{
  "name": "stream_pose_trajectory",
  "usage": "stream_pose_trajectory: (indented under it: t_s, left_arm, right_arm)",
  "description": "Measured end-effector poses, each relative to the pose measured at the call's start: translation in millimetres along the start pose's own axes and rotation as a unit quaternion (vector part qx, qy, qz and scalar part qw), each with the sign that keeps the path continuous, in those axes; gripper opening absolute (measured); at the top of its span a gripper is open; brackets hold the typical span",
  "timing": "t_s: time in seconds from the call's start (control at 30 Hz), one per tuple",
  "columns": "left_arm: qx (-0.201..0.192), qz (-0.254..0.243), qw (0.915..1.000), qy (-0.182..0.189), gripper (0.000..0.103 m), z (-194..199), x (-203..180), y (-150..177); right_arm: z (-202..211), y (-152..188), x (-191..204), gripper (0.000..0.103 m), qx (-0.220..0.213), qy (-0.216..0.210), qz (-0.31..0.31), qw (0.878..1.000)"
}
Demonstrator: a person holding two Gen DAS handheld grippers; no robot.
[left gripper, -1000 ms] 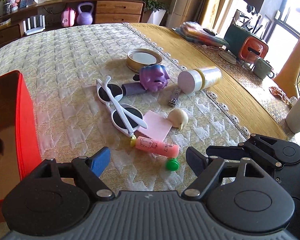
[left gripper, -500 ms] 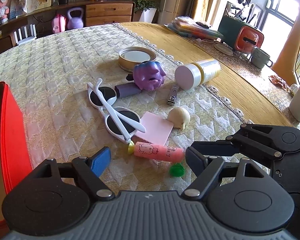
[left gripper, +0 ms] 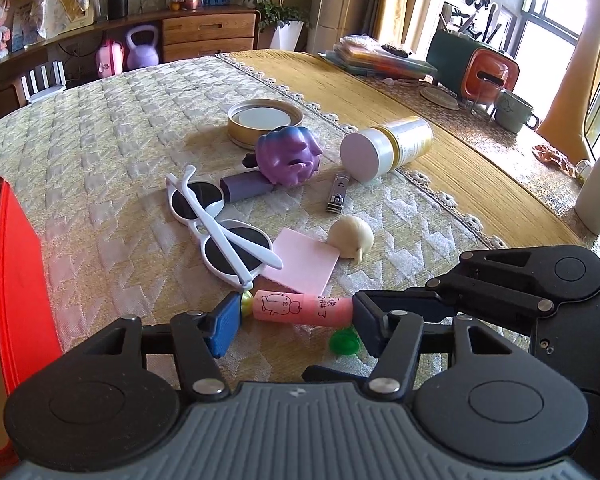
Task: Organize rigid objects
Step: 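Grasp the green cap with the right gripper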
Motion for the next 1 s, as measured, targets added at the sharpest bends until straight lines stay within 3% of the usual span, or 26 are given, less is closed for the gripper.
stream_pose_trajectory:
  t_s: [0.2, 0.57, 1.0]
  left_arm:
    - [-0.001, 0.021, 0.9998, 0.004, 0.06, 7, 5, 2]
    - [-0.022, 0.056, 0.9981, 0.007, 0.06, 45, 12, 6]
    - [-0.054, 0.078, 0.9952, -0.022, 0.06, 95, 27, 9]
  right_arm:
    - [2, 0, -1, 0.025, -0.001, 0.006, -0.002, 1.0]
    - [13, 2, 1, 0.025, -0.004, 0.016, -0.003, 1.0]
    - [56, -23, 18, 0.025, -0.036, 0.006, 0.002, 0.999]
Point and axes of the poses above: each gripper's, at about its wrist camera, not at the fingertips, and z roughly against the way its jaws point, x to its left, y to its underside, the point moved 6 cm from there along -z, roughly the way its jaws point, and after that the axes turned 7 degrees about z, right-handed, at the moved point
